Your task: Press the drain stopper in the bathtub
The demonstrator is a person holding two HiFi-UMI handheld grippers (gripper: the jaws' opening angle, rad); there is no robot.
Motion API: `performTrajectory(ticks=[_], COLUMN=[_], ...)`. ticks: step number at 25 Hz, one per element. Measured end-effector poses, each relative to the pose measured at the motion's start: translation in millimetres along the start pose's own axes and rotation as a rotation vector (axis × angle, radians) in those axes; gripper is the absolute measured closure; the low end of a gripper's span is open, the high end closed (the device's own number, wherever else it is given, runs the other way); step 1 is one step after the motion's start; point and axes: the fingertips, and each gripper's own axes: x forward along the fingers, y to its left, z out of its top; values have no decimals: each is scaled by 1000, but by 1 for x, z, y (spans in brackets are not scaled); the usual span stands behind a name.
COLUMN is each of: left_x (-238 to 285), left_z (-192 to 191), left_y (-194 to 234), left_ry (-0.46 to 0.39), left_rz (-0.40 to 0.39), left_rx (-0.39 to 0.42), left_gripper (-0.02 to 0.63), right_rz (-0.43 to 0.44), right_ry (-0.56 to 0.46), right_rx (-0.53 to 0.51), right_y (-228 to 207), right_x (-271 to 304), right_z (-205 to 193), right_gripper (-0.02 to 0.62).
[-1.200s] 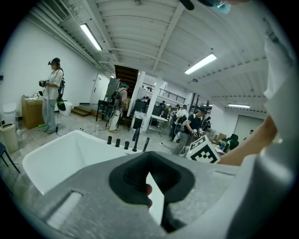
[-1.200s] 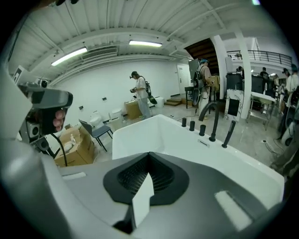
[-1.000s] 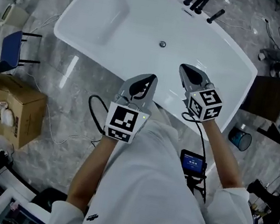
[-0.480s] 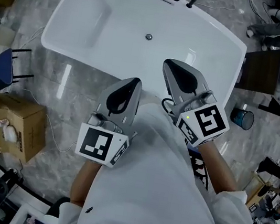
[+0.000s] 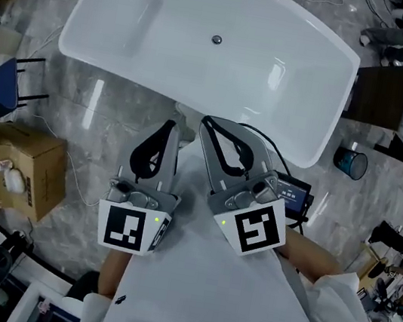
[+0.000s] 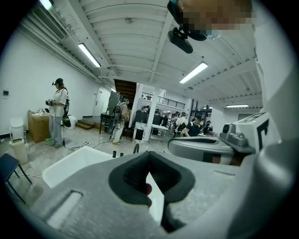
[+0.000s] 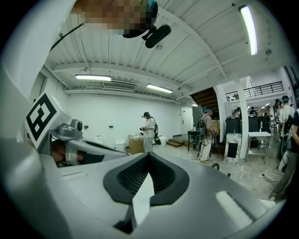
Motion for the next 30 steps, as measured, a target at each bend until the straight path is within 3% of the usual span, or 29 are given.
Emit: performTrajectory(ticks=[6,13,30], left_x=[-9,-13,-10], left_z=[3,-4,-10], left_y=[13,10,8], left_ry=[-33,-25,7], left_rz=[10,-4,-31], left_rx=[16,-13,-9], left_gripper=[601,601,601], right_rz=[34,84,38], right_ry=[13,104,90], right_rx=[-4,-89,-37], right_y=[19,38,33], right_x=[7,1,4], right_z=[-4,-19,-17], right_gripper=[601,601,601])
